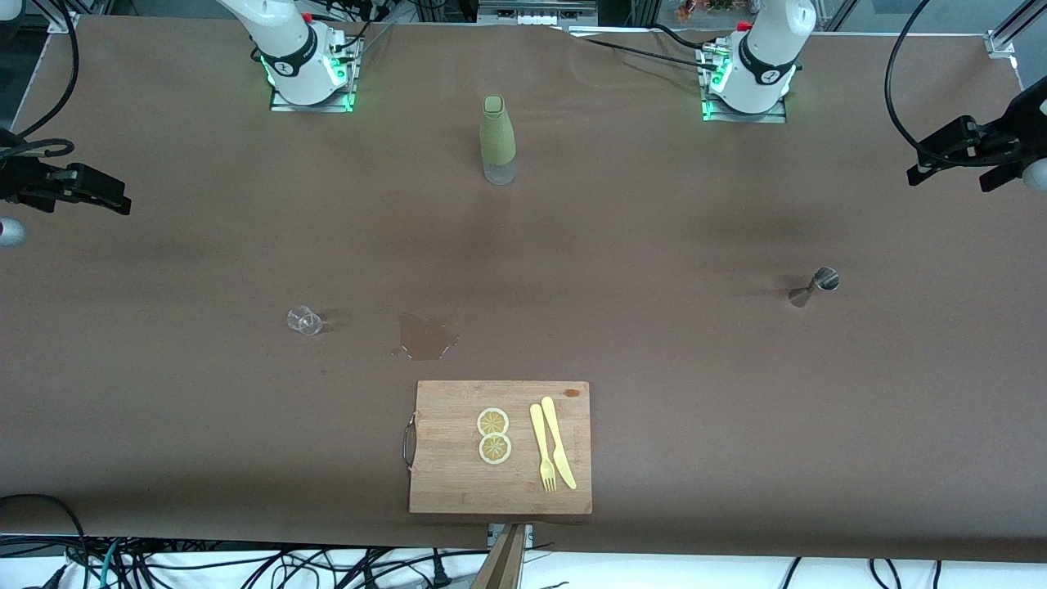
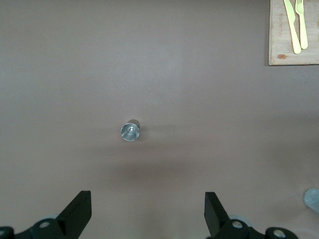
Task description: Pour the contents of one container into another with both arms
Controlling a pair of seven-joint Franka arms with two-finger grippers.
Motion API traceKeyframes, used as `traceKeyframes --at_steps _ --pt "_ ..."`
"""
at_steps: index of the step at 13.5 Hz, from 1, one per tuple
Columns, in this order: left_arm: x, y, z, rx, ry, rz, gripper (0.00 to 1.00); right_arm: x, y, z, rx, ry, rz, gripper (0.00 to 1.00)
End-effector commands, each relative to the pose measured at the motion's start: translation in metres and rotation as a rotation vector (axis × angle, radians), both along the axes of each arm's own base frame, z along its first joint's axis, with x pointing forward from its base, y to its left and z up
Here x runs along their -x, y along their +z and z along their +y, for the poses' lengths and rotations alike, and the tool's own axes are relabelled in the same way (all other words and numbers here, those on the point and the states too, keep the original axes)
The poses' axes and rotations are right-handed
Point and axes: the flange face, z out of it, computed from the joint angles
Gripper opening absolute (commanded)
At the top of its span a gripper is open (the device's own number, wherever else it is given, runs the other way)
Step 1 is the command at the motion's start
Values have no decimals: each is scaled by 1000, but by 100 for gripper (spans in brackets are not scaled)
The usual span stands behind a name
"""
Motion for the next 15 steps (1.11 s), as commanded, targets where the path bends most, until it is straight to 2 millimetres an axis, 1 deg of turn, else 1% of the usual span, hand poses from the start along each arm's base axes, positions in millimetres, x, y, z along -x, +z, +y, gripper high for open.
traceKeyframes --at_steps 1,2,6,9,12,15 --pt "16 6 3 27 9 31 100 2 1 1 -18 -1 -9 100" --pt "16 8 2 17 14 26 100 2 1 1 -18 -1 -9 100" --pt "8 6 5 4 16 -7 100 2 1 -1 -18 -4 -9 100" --pt "9 -1 7 13 22 4 100 2 1 -1 -17 -5 -9 100" --pt "10 2 12 4 31 -4 100 2 1 -2 -18 -5 -9 100" --pt "11 5 17 -59 22 -19 100 2 3 -2 -17 -5 -12 100"
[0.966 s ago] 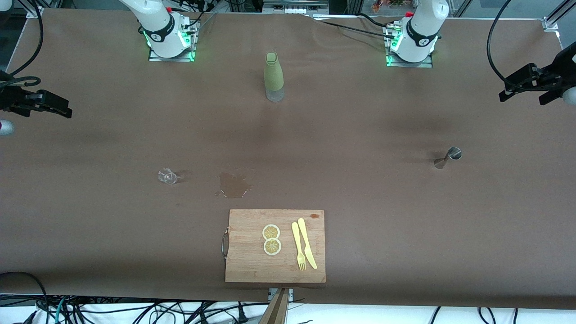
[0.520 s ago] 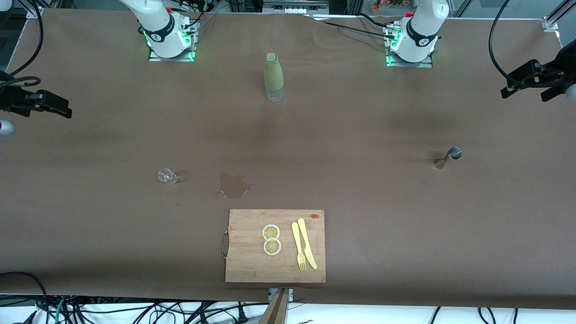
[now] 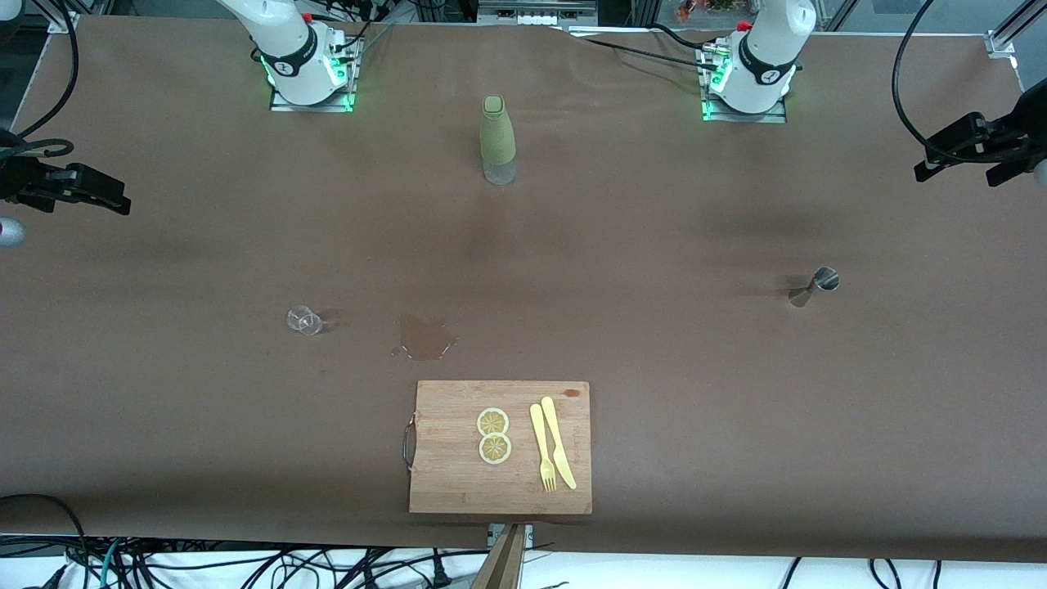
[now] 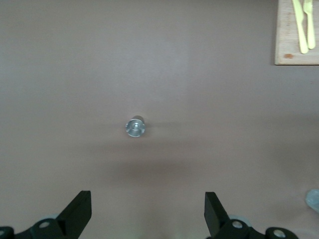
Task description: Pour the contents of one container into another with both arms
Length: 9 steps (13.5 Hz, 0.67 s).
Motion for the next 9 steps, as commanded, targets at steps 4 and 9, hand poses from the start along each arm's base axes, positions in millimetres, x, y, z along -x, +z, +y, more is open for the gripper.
traceKeyframes --at_steps 4,9 --pt "9 5 3 -46 -6 -39 100 2 3 -2 -17 -4 -11 100" --pt "9 5 4 -45 -4 -45 100 2 3 -2 -17 -6 -11 100"
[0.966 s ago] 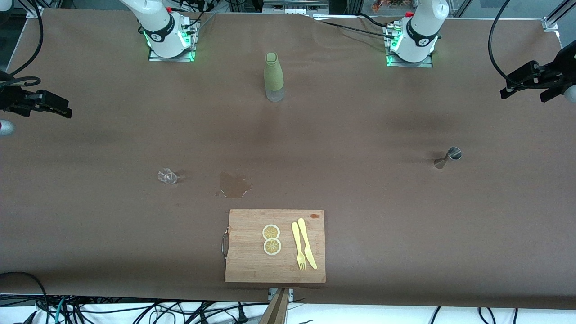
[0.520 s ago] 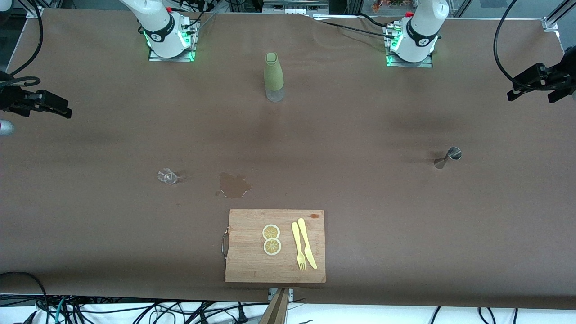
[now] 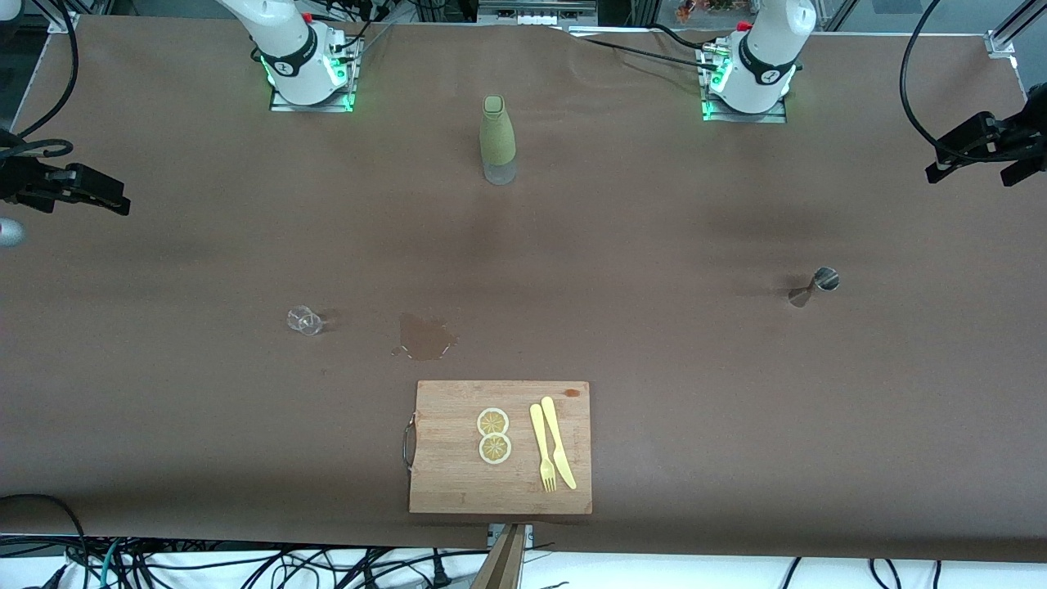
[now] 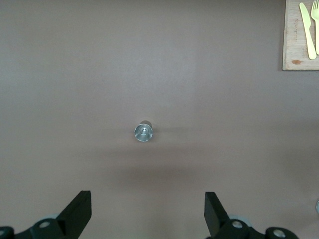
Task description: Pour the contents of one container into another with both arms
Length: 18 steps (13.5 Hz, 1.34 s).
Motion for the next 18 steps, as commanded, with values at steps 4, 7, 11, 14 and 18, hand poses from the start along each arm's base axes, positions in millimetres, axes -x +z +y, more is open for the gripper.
traceKeyframes --at_steps 4,7,11,14,18 --pt "7 1 1 -23 -5 -20 100 2 2 -4 -17 -8 -10 100" --pt "7 2 1 -23 -5 -21 100 2 2 -3 -17 -7 -10 100" --pt "7 1 1 -23 -5 -18 100 2 2 -3 -17 -7 -10 100" --pt "7 -1 1 -23 -5 -15 100 2 2 -3 -17 -7 -10 100" --pt "8 0 1 -21 7 -16 100 2 2 -3 -17 -7 -10 100"
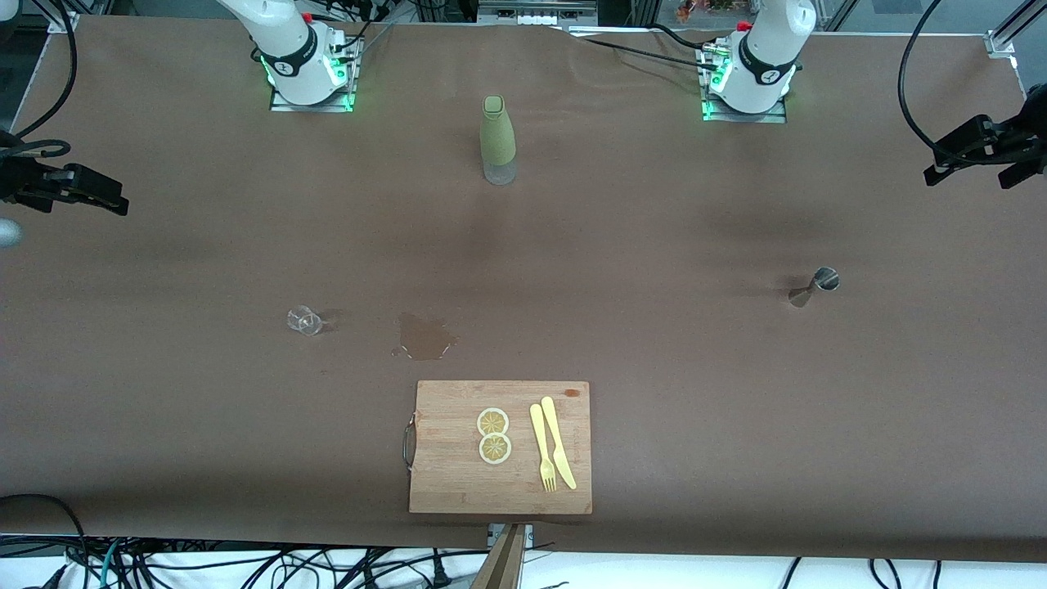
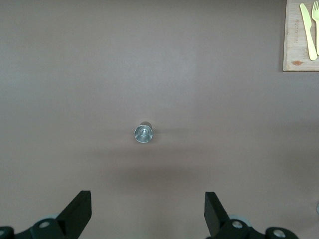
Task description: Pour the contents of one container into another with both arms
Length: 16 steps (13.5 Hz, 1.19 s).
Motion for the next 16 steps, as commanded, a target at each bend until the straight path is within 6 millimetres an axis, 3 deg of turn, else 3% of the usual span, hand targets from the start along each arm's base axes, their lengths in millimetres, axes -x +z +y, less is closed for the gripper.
traceKeyframes --at_steps 1,7,9,13,16 --pt "8 3 1 -21 5 -13 100 2 2 -1 -17 -3 -10 100" --pt "7 -8 7 -28 2 1 100 1 3 -4 -17 -9 -16 100" --pt "5 -12 18 -28 -19 2 100 -4 -1 -5 -18 -12 -28 100" --pt "-14 -40 58 -18 -223 -2 100 -20 -23 -4 -17 -23 -29 100" --pt "-32 -85 107 59 -476 -8 100 -29 -46 -4 -14 -20 5 100"
